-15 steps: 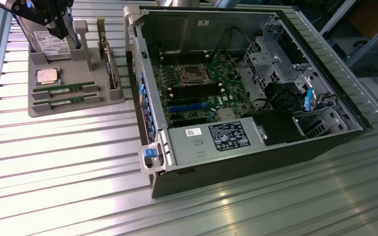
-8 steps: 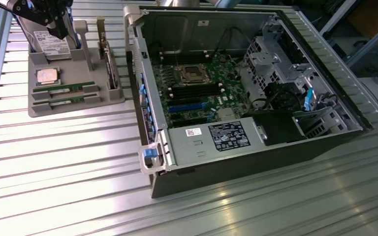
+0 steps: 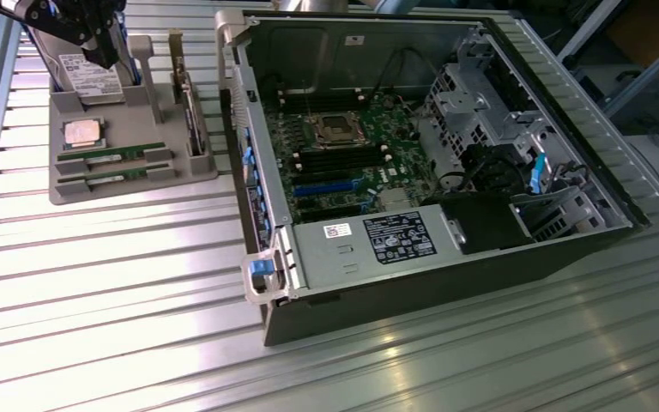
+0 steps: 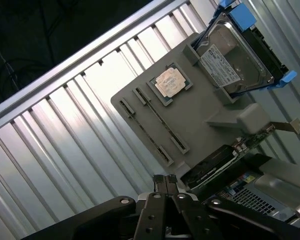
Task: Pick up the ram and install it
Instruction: 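Pick up the ram and move it above insertion slot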
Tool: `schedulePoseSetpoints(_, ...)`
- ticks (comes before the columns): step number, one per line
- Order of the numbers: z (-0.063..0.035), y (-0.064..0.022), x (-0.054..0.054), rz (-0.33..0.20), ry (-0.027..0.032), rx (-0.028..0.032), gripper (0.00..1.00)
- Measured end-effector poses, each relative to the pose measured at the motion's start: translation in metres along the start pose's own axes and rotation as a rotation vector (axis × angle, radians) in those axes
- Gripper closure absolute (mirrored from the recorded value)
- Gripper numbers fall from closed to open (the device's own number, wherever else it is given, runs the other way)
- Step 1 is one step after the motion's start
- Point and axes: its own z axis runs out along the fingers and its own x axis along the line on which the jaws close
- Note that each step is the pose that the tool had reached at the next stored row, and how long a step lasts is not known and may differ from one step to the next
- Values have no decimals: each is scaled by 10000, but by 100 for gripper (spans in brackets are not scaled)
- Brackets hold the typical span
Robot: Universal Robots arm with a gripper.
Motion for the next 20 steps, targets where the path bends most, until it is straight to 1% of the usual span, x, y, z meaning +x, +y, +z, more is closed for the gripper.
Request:
schedulePoseSetpoints(16, 0, 0, 0, -1227, 55, -30, 89)
schedulePoseSetpoints(20, 0, 0, 0, -1617, 72, -39, 89)
